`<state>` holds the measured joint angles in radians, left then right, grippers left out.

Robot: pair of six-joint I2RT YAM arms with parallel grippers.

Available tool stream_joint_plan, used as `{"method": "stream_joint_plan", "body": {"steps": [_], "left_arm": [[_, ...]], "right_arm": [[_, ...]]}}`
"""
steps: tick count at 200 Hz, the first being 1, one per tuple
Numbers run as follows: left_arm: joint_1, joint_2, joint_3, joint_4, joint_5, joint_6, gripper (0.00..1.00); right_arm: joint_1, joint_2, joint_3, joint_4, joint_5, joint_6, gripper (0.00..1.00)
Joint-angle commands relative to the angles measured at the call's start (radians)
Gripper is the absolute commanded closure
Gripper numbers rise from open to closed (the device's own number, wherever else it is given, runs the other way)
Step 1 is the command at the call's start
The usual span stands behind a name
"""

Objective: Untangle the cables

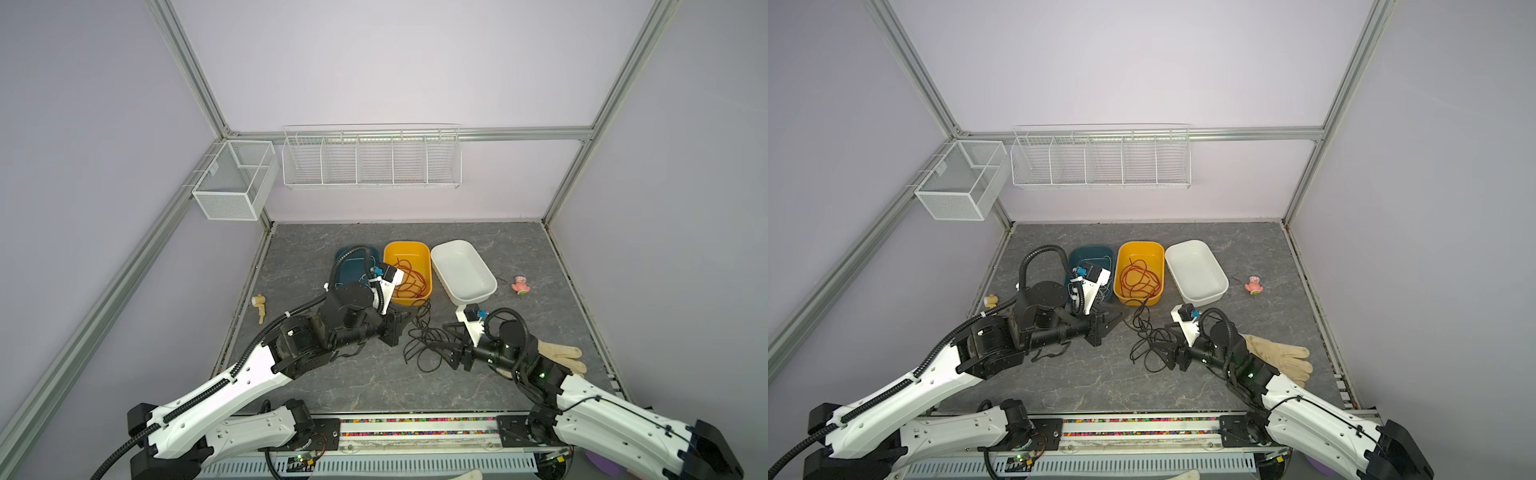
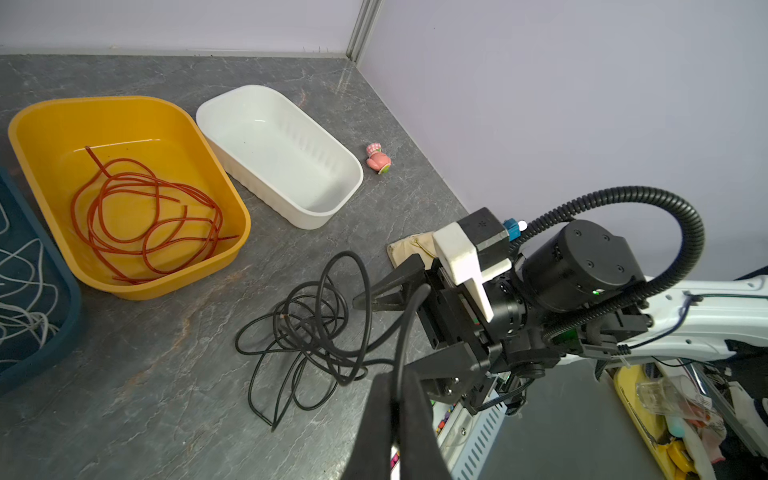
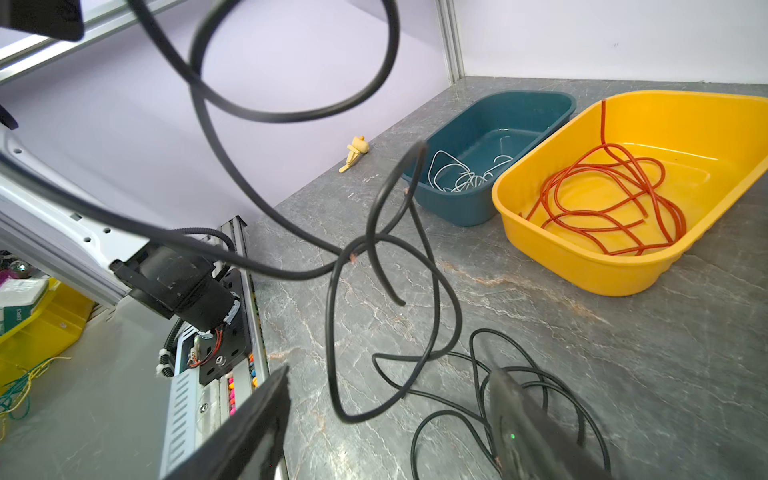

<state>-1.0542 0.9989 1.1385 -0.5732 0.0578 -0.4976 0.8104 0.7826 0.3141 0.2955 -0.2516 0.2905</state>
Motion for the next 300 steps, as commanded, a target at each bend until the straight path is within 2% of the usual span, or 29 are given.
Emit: {"method": "stream_joint_plan", "body": {"steps": [1, 72, 100, 151, 200, 300], "left_arm": [[-0.003, -0.005, -0.014, 0.035, 0.034, -0.025, 1.00], [-0.003, -0.004, -0.019, 0.058, 0.045, -0.040, 1.00], [-0.003, -0.009, -0.017, 0.064, 0.047, -0.045, 1.00], [-0.002, -0.022, 0.010, 0.039, 0.019, -0.028, 1.00], [-0.002, -0.073, 0.112, -0.072, -0.090, 0.036, 1.00], [0.000, -0.124, 0.319, -0.249, -0.233, 0.136, 1.00]], "right_arm": [[0.012, 0.014, -0.016, 0.042, 0.002, -0.023, 0.28], [0.022, 0.038, -0.013, 0.053, 0.002, -0.025, 0.51], [0.024, 0.039, -0.012, 0.051, 0.006, -0.026, 0.70], [0.029, 0.058, 0.009, 0.012, 0.019, -0.035, 0.93], [0.029, 0.109, 0.049, -0.058, 0.070, -0.036, 0.93], [0.029, 0.211, 0.104, -0.157, 0.199, -0.030, 0.93]]}}
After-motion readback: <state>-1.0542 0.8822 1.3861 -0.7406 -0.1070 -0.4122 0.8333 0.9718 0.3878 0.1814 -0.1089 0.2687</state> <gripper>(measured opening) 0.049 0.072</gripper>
